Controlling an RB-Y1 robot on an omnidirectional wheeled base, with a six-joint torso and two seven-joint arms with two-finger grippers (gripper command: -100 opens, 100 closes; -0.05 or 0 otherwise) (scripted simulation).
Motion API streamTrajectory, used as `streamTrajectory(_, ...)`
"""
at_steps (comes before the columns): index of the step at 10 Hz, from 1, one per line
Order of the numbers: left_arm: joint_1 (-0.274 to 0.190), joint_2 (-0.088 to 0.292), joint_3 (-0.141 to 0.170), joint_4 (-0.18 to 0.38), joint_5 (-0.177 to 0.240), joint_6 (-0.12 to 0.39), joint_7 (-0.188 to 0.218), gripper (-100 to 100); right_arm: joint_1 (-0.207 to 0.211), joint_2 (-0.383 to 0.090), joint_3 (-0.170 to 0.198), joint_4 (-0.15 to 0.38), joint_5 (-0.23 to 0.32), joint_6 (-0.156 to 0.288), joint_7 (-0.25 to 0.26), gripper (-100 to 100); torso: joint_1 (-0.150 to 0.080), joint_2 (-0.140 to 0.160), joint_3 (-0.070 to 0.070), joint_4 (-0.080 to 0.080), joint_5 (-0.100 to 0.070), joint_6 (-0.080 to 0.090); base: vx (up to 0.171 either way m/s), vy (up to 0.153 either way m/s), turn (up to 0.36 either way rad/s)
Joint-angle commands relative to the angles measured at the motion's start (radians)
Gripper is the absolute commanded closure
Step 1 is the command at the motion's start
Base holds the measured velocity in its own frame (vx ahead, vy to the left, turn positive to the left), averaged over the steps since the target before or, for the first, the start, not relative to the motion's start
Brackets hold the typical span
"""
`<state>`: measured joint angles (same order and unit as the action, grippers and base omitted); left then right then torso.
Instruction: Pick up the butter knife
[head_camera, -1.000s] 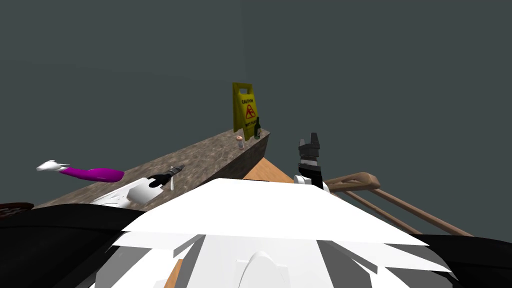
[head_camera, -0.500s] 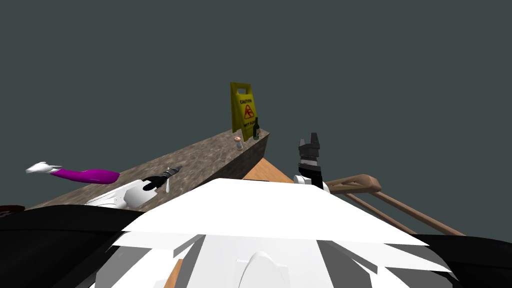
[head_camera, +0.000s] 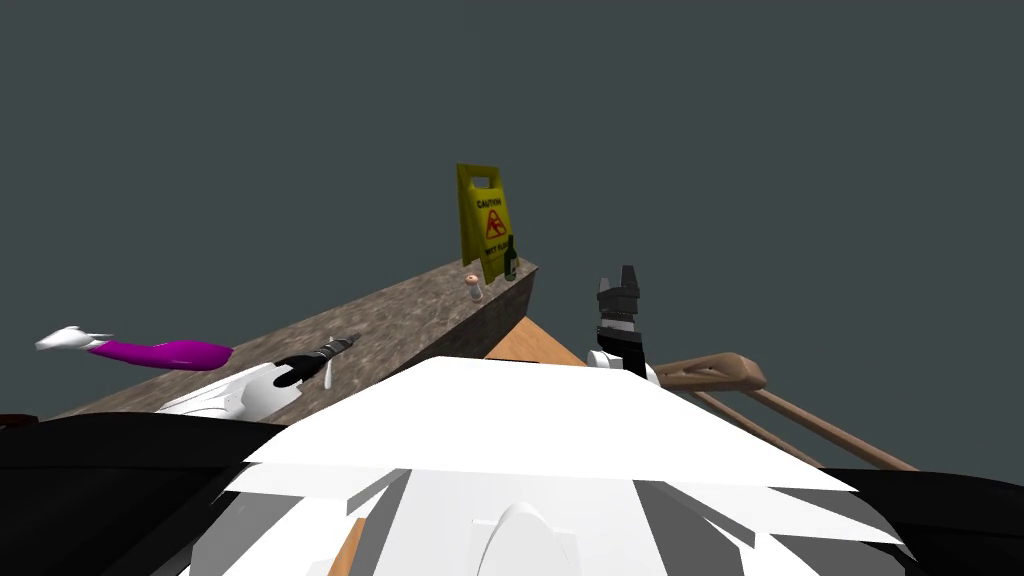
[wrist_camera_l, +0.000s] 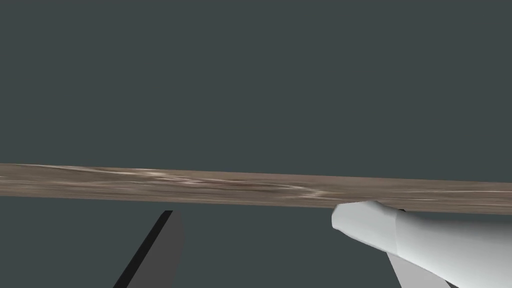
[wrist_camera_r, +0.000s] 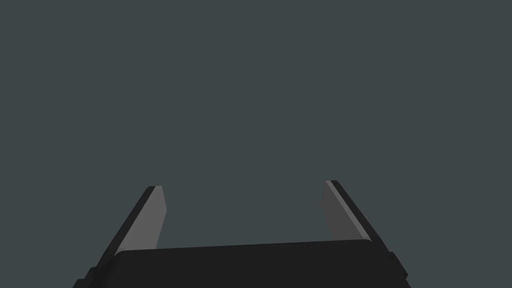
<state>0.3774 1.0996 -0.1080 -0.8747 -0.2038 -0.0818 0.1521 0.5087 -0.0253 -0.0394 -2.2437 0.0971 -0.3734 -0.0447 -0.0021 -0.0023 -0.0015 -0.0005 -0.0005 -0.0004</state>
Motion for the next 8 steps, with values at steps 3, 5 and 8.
streamTrajectory(3, -0.011, -0.001, -0.005, 0.115, -0.013, -0.074, 0.008, -100, 0.0, 0.0, 0.0, 0.0, 0.0, 0.0, 0.0, 0, 0.003, 0.002, 0.001, 0.0, 0.001, 0.0, 0.018, -0.02, -0.001)
streamTrajectory(5, -0.058, 0.006, -0.035, 0.166, -0.072, -0.142, 0.062, -100, 0.0, 0.0, 0.0, 0.0, 0.0, 0.0, 0.0, 0, 0.001, 0.001, 0.001, 0.0, 0.001, 0.0, 0.045, -0.059, 0.022)
streamTrajectory(8, -0.058, 0.006, -0.035, 0.239, -0.072, -0.191, 0.062, -100, 0.0, 0.0, 0.0, 0.0, 0.0, 0.0, 0.0, 0, 0.003, 0.002, 0.001, 0.0, 0.001, 0.0, 0.019, -0.017, -0.002)
